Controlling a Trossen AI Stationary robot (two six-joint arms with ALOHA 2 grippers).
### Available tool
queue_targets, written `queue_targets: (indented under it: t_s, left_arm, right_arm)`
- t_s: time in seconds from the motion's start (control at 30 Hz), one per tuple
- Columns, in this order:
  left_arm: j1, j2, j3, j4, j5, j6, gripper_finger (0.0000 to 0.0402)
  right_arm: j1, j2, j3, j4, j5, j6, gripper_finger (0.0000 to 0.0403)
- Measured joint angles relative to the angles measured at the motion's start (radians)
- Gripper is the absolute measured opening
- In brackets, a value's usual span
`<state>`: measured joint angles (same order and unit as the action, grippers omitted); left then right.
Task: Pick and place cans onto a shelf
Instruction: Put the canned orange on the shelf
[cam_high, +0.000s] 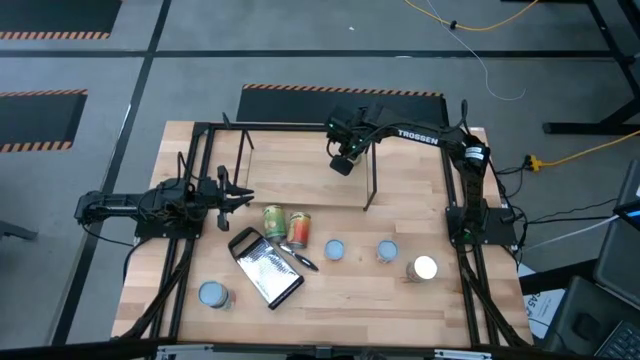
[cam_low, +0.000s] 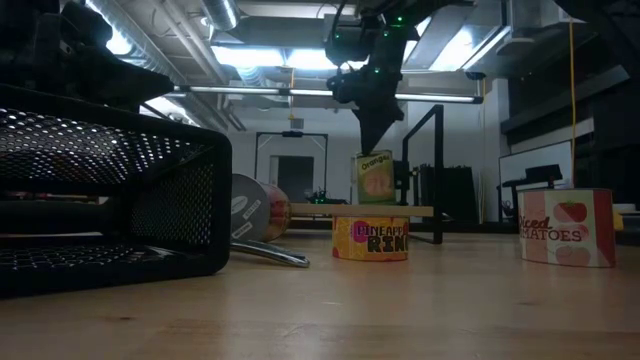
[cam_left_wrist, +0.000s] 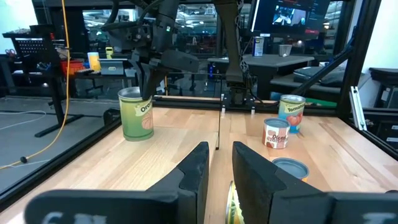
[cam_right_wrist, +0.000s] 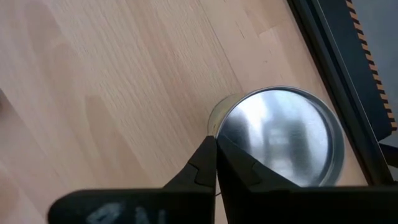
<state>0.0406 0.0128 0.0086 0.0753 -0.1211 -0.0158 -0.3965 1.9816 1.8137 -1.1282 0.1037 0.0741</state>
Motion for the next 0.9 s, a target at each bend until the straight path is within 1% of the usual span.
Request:
queue_targets:
  t_s: [0.53,0.6,0.8,0.9]
  left_arm:
    - [0.0,0.0,0.0,0.0,0.0,0.0,0.0065]
    - [0.0,0.0,0.0,0.0,0.0,0.0,0.0065]
    - [0.0,0.0,0.0,0.0,0.0,0.0,0.0065]
    - [0.0,0.0,0.0,0.0,0.0,0.0,0.0065]
  right_arm:
    - [0.0,0.0,0.0,0.0,0.0,0.0,0.0015]
    - [0.0,0.0,0.0,-0.001,-0.002,-0.001,0.0025]
    - [0.0,0.0,0.0,-0.001,-0.003,-0.001,0.0074]
    - [0.0,0.0,0.0,-0.001,-0.002,-0.002,0.0087]
